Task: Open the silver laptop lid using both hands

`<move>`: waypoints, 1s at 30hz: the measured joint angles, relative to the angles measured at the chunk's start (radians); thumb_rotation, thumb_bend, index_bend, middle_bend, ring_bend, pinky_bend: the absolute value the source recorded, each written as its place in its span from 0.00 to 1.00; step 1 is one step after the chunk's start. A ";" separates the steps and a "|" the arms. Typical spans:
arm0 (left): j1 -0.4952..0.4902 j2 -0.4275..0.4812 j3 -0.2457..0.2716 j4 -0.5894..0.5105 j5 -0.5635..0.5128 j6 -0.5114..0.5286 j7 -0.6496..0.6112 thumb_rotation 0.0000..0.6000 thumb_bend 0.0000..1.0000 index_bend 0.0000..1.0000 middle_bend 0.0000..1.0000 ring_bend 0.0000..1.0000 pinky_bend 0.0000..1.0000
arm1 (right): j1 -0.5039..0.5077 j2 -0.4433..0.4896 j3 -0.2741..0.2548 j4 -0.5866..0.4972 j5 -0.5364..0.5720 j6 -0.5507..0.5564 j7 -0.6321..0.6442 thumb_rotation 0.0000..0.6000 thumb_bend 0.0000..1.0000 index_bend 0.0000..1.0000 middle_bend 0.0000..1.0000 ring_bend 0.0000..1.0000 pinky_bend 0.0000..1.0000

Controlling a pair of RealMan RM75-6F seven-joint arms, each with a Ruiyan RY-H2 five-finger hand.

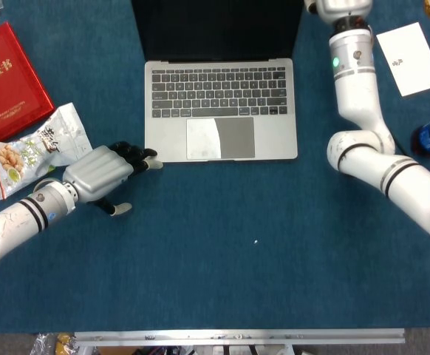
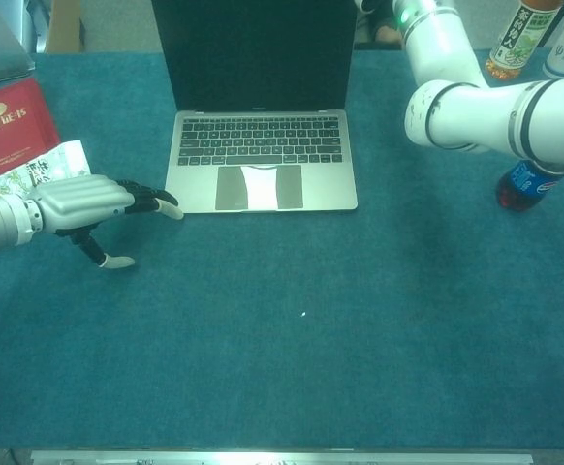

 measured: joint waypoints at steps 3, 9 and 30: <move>0.000 -0.001 0.000 -0.001 0.000 0.000 0.001 0.83 0.30 0.12 0.10 0.09 0.09 | 0.005 -0.005 0.004 0.022 0.002 -0.007 0.005 1.00 0.25 0.16 0.20 0.13 0.13; 0.000 0.002 -0.004 -0.007 -0.001 0.004 0.003 0.84 0.30 0.12 0.11 0.09 0.09 | 0.004 -0.004 0.006 0.016 -0.008 -0.006 0.036 1.00 0.25 0.16 0.20 0.13 0.13; 0.066 0.135 -0.025 -0.099 -0.014 0.154 -0.002 0.84 0.30 0.12 0.11 0.09 0.09 | -0.173 0.249 -0.063 -0.620 -0.074 0.130 0.029 1.00 0.25 0.16 0.20 0.13 0.13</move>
